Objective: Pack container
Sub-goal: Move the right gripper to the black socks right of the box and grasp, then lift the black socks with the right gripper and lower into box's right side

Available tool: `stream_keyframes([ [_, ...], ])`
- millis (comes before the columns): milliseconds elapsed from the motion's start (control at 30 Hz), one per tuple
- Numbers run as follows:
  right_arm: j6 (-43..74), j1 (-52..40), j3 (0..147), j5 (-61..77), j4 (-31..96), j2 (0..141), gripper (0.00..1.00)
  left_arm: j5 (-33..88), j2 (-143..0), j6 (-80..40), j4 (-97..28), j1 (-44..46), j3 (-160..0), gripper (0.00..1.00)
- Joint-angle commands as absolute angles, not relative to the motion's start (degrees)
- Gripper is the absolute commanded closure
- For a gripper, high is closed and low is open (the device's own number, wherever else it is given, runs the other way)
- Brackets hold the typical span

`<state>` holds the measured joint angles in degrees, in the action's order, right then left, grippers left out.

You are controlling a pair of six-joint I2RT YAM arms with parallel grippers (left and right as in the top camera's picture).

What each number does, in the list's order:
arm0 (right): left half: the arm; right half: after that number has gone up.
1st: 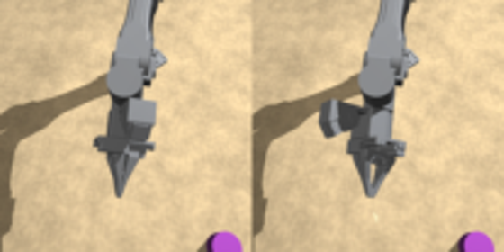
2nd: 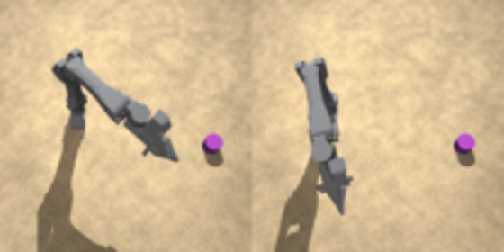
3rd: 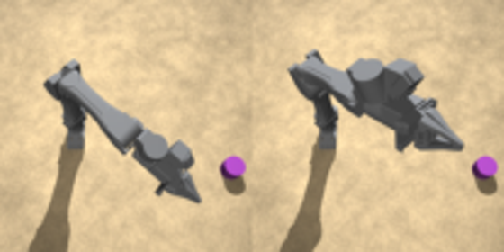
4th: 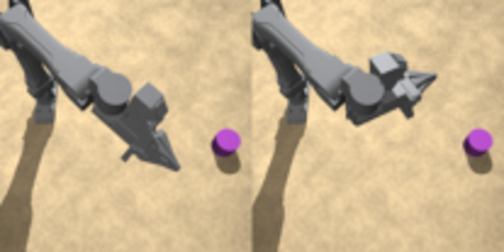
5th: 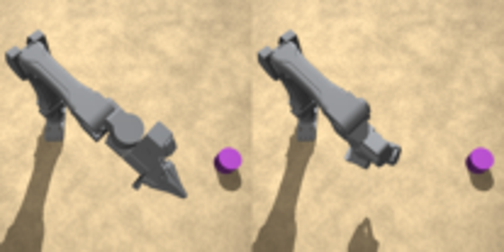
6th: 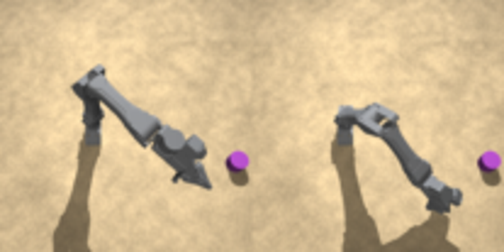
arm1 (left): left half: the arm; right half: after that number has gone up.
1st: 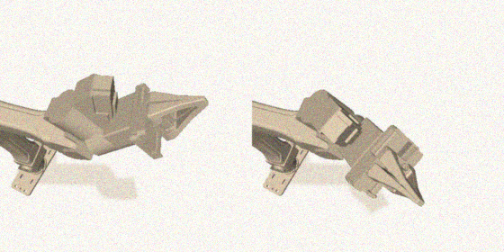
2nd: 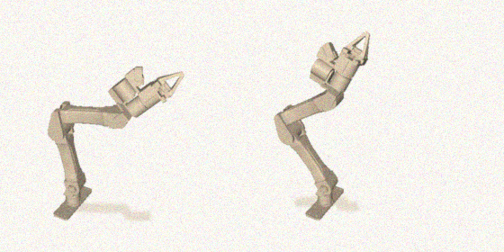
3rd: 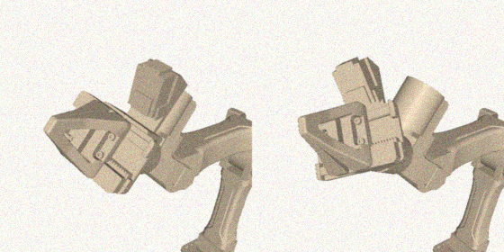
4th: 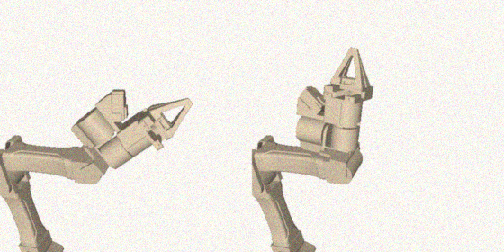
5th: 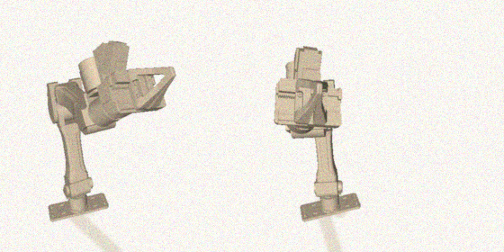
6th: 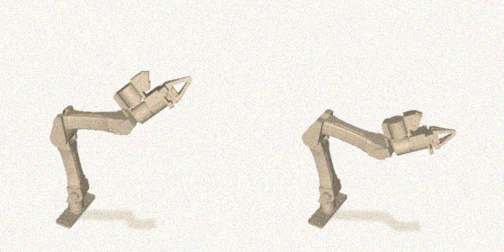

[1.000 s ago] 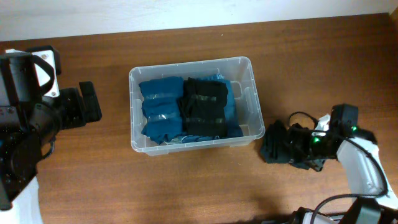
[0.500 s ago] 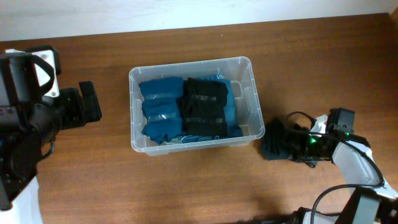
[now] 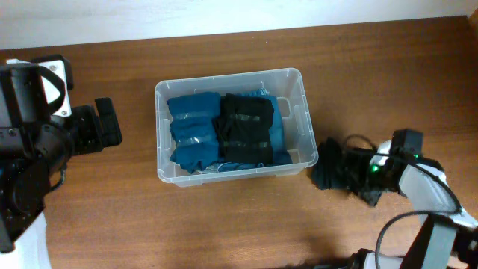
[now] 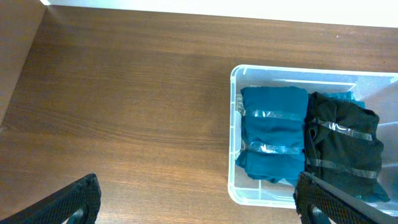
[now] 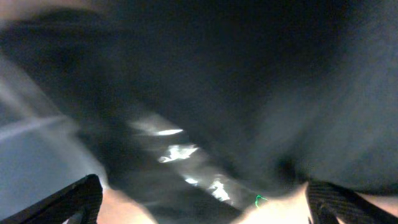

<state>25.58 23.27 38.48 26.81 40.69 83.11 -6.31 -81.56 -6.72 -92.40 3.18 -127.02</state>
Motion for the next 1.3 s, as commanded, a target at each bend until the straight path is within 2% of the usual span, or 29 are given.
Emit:
stream_keyframes([
  [0,31.18,23.38,35.03,23.62,43.09,85.93,0.02,-6.92,-81.01,-6.98,-92.49,2.83,-127.13,0.01],
  [367,30.09,23.31,35.03,24.82,25.96,86.11,0.02,-6.92,-81.01,-6.98,-92.49,2.83,-127.13,0.00],
  [433,30.09,23.27,35.03,24.84,25.15,86.67,0.12,-6.92,-81.01,-6.98,-92.49,2.83,-127.13,0.01],
  [567,29.04,23.27,35.03,24.34,24.60,88.92,0.57,-6.92,-81.01,-6.98,-92.49,2.83,-127.13,0.00],
  [600,28.97,23.27,35.03,23.55,24.60,89.52,0.62,-6.92,-81.01,-6.98,-92.49,2.83,-127.13,0.01],
  [667,28.95,23.27,35.03,21.65,24.62,90.78,0.68,-6.92,-81.01,-6.98,-92.49,2.83,-127.13,0.01],
  [733,28.75,23.27,35.03,19.20,24.58,92.09,0.79,-6.92,-81.01,-6.98,-92.49,2.83,-127.13,0.01],
  [800,28.60,23.27,35.03,17.93,24.62,92.77,0.85,-6.92,-81.01,-6.98,-92.49,2.83,-127.13,0.01],
  [1000,21.21,23.27,37.04,29.15,27.49,88.64,0.83,-6.92,-81.01,-6.98,-92.47,2.83,-127.13,0.01],
  [1267,21.23,23.22,47.35,33.28,44.82,67.18,0.83,-6.92,-81.01,-6.98,-92.47,2.83,-127.13,0.00],
])
